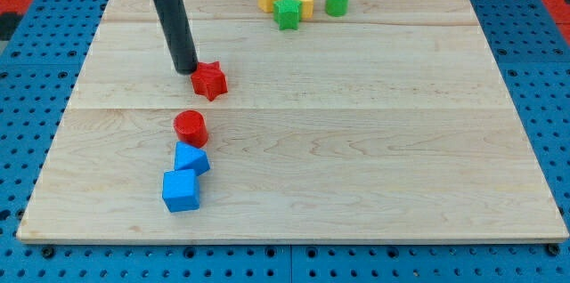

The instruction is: Push the red star into the red circle

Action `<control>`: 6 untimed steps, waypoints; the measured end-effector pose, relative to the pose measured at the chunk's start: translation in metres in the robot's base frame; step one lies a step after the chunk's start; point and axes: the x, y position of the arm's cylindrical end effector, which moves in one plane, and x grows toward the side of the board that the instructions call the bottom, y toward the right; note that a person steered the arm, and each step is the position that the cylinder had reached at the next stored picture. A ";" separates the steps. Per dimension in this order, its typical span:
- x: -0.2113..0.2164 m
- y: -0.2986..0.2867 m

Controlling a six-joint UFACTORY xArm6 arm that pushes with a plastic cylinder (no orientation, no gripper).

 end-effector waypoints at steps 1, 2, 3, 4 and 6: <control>-0.004 0.025; 0.016 0.053; 0.039 0.044; 0.084 0.024; 0.100 0.033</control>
